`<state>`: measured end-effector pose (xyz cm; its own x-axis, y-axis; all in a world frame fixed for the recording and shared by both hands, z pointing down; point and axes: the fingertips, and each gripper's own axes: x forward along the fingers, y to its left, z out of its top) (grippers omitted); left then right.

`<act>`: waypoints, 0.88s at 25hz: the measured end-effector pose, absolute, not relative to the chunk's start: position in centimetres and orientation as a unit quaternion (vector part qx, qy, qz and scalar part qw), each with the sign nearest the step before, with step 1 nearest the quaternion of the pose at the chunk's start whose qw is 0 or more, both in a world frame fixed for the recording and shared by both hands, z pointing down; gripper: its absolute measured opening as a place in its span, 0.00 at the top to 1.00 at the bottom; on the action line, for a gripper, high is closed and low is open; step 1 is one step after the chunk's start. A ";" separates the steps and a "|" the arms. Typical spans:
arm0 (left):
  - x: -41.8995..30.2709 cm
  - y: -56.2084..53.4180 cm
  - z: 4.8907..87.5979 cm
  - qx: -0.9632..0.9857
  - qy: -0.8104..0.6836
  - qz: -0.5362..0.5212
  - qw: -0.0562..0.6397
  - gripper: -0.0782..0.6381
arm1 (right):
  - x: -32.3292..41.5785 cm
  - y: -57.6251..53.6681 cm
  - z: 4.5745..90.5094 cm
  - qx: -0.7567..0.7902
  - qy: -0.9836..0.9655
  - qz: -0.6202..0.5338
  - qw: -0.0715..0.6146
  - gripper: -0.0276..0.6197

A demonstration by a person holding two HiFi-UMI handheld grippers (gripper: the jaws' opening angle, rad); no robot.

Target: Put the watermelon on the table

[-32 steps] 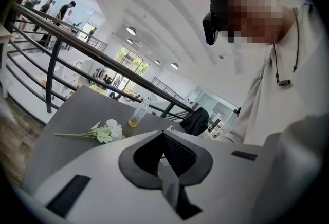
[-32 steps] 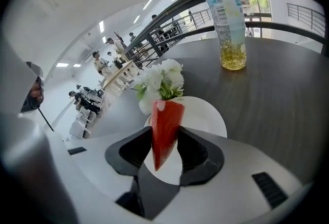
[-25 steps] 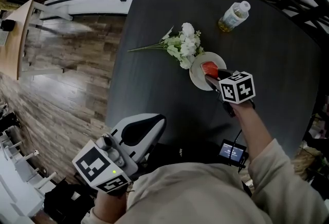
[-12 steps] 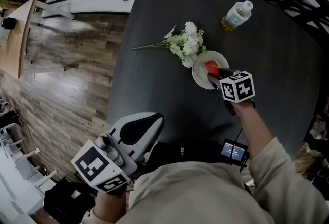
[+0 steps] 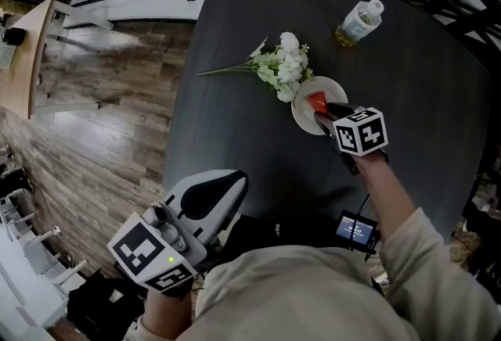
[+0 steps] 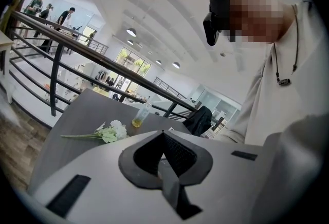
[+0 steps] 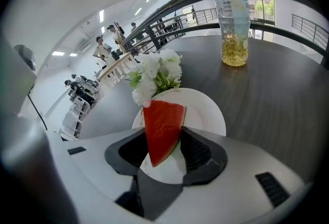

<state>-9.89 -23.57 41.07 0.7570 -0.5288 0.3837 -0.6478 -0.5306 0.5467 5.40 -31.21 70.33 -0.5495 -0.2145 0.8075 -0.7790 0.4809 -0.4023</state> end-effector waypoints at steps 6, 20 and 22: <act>-10.1 -23.5 41.1 0.869 -0.340 0.083 0.350 0.89 | 5.2 -31.1 70.2 0.314 -0.787 0.400 0.349 0.63; -9.4 -23.1 40.2 0.880 -0.323 0.086 0.337 0.89 | 5.4 -30.8 68.9 0.330 -0.788 0.404 0.327 0.62; -8.9 -23.2 39.7 0.886 -0.314 0.086 0.331 0.89 | 5.7 -30.8 68.1 0.337 -0.788 0.402 0.322 0.62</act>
<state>-8.89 -23.22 39.72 0.7873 -0.4998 0.3609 -0.6141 -0.5837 0.5312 5.72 -30.81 68.12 -0.5666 -0.2722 0.7777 -0.7893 0.4502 -0.4175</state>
